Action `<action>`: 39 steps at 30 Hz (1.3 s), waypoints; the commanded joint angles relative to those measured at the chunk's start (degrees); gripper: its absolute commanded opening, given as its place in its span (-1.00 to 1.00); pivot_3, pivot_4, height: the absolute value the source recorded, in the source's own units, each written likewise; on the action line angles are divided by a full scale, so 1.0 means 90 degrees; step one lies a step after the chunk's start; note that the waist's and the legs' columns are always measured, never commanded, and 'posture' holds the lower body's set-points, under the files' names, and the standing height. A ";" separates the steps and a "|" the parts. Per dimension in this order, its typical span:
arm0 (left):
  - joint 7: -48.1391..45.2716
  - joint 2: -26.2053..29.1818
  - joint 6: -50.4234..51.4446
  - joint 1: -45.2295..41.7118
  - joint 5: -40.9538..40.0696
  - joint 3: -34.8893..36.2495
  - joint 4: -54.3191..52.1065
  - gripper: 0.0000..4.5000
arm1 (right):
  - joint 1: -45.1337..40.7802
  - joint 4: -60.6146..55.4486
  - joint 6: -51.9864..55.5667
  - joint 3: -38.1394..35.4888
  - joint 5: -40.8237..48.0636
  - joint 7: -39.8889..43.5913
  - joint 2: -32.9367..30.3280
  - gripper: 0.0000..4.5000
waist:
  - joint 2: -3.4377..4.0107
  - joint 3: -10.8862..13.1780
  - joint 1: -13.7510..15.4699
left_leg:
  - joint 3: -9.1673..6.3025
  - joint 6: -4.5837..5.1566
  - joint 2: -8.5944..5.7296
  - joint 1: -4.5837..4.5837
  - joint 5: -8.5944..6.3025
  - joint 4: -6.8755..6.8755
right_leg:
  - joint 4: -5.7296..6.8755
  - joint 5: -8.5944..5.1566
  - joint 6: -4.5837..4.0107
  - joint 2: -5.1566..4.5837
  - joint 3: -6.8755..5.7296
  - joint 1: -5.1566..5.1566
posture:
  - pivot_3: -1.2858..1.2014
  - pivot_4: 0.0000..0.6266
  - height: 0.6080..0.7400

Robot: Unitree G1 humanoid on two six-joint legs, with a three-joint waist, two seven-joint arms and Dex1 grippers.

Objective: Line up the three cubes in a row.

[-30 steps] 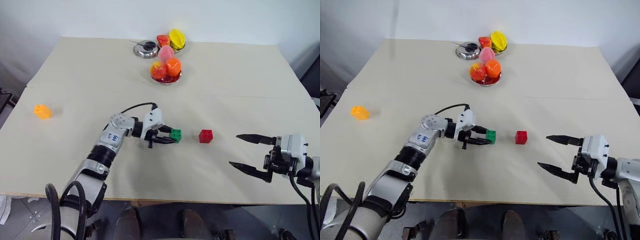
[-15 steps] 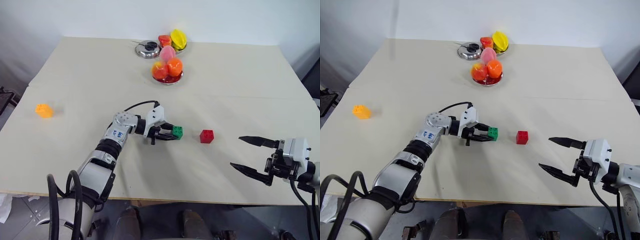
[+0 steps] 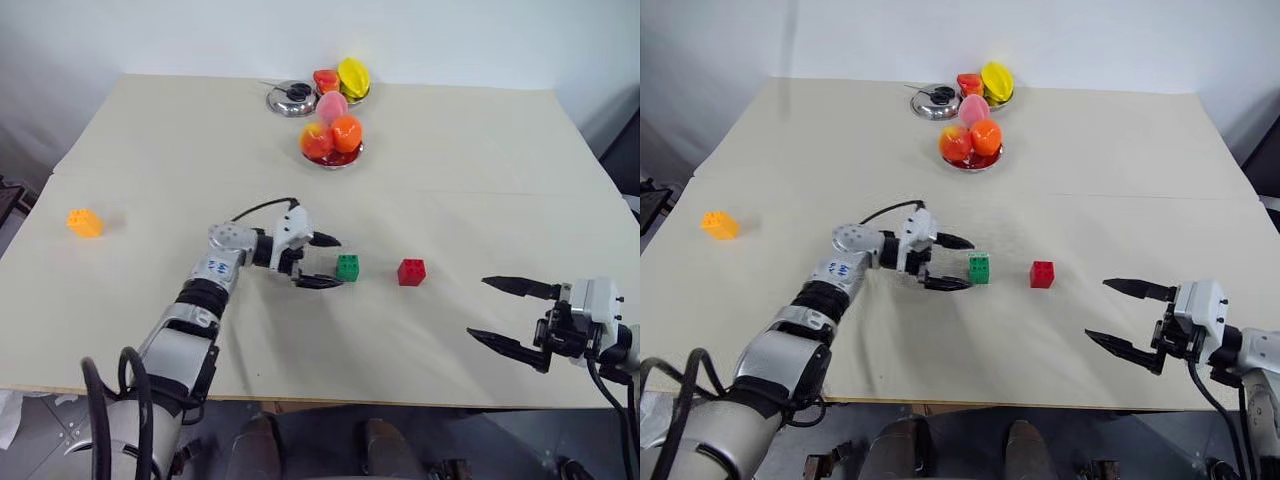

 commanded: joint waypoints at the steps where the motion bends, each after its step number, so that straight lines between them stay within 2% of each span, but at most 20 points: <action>1: -0.0439 0.0597 0.0258 0.0513 -0.0642 0.0519 -0.1197 0.94 | -0.0217 -0.0009 -0.0088 0.0097 0.0132 0.0136 0.0052 1.00 | 0.0002 0.0001 -0.0027 | 0.0001 0.0000 0.0001 0.0001 0.0000 -0.0003 | 0.0000 0.0000 0.0000 0.0000 0.0000 0.0000 | 0.03 -0.52 1.00; 5: 0.0265 0.1452 0.0589 0.1588 -0.1261 0.1662 -0.2467 0.94 | -0.0432 -0.0286 0.0363 0.0431 0.0382 -0.0010 0.0257 1.00 | 0.0002 0.0001 -0.0065 | -0.0001 0.0000 0.0005 0.0001 0.0000 0.0001 | 0.0009 -0.0001 -0.0002 0.0001 0.0000 0.0000 | 0.03 -0.52 1.00; 9: 0.2070 0.1666 0.0649 0.3568 -0.1412 0.3294 -0.3853 0.97 | -0.0893 -0.0510 0.0164 0.1035 0.0292 -0.0142 0.0833 1.00 | 0.0006 -0.0001 -0.0173 | 0.0000 0.0004 0.0007 0.0002 -0.0002 0.0003 | 0.0010 -0.0001 -0.0002 -0.0002 0.0001 0.0003 | 0.03 -0.52 1.00; 11: 0.2880 0.1501 0.0530 0.4502 -0.1418 0.4012 -0.4317 0.97 | -0.1188 -0.0470 0.0092 0.1207 0.0279 -0.0154 0.1060 1.00 | 0.0007 -0.0001 -0.0212 | 0.0005 0.0003 0.0012 0.0008 -0.0005 -0.0002 | 0.0015 -0.0002 -0.0004 0.0000 0.0002 0.0003 | 0.03 -0.52 1.00; 15: 0.4138 0.1068 0.0398 0.5607 -0.1458 0.4877 -0.4804 0.97 | -0.1547 -0.0359 0.0084 0.1360 0.0325 -0.0120 0.1240 1.00 | -0.0006 0.0001 -0.0103 | 0.0004 0.0004 0.0016 0.0006 -0.0006 0.0008 | 0.0013 -0.0003 -0.0005 0.0002 -0.0001 0.0001 | 0.03 -0.52 1.00; 18: 0.5140 0.0585 0.0219 0.6347 -0.1482 0.5614 -0.4999 0.97 | -0.1826 -0.0277 0.0039 0.1516 0.0289 -0.0084 0.1373 1.00 | -0.0018 -0.0006 -0.0094 | 0.0002 0.0011 0.0015 0.0008 -0.0014 0.0014 | 0.0011 -0.0002 -0.0006 -0.0001 -0.0001 0.0011 | 0.03 -0.52 1.00; 22: 0.6114 0.0039 0.0370 0.6942 -0.1795 0.6195 -0.5458 0.97 | -0.2092 -0.0112 -0.0026 0.1652 0.0253 0.0054 0.1448 1.00 | -0.0019 -0.0007 -0.0144 | 0.0003 0.0014 0.0016 0.0010 -0.0021 0.0007 | 0.0011 -0.0004 -0.0011 0.0000 -0.0001 0.0008 | 0.03 -0.52 1.00; 27: 0.6492 -0.0295 0.0540 0.7406 -0.2072 0.6180 -0.5974 0.97 | -0.2301 0.0105 -0.0117 0.1725 0.0194 0.0103 0.1505 1.00 | -0.0022 -0.0009 -0.0133 | 0.0003 0.0013 0.0016 0.0010 -0.0022 0.0010 | 0.0010 -0.0004 -0.0011 0.0000 -0.0001 0.0009 | 0.03 -0.52 1.00; 32: 0.6783 -0.0117 0.0792 0.7232 -0.2034 0.5920 -0.6002 0.97 | -0.2364 0.0194 -0.0097 0.1821 0.0128 0.0137 0.1514 1.00 | -0.0022 -0.0009 -0.0138 | 0.0005 0.0008 0.0016 0.0010 -0.0024 0.0008 | 0.0008 -0.0005 -0.0013 0.0001 -0.0001 0.0007 | 0.03 -0.52 1.00; 35: 0.7131 0.0901 0.1726 0.6018 -0.1922 0.5633 -0.5247 0.97 | -0.2339 0.0215 -0.0064 0.1859 0.0055 0.0121 0.1498 1.00 | -0.0028 -0.0010 -0.0072 | -0.0007 0.0010 0.0016 0.0009 -0.0023 0.0008 | 0.0014 -0.0006 -0.0014 0.0004 -0.0009 0.0005 | 0.03 -0.52 1.00; 39: 0.6980 0.1903 0.2322 0.4613 -0.1871 0.5257 -0.3751 0.97 | -0.2296 0.0181 -0.0109 0.1899 -0.0032 0.0052 0.1523 1.00 | -0.0032 -0.0018 -0.0120 | 0.0004 0.0006 0.0019 0.0013 -0.0022 0.0005 | 0.0017 -0.0002 -0.0014 0.0002 -0.0013 0.0007 | 0.03 -0.52 1.00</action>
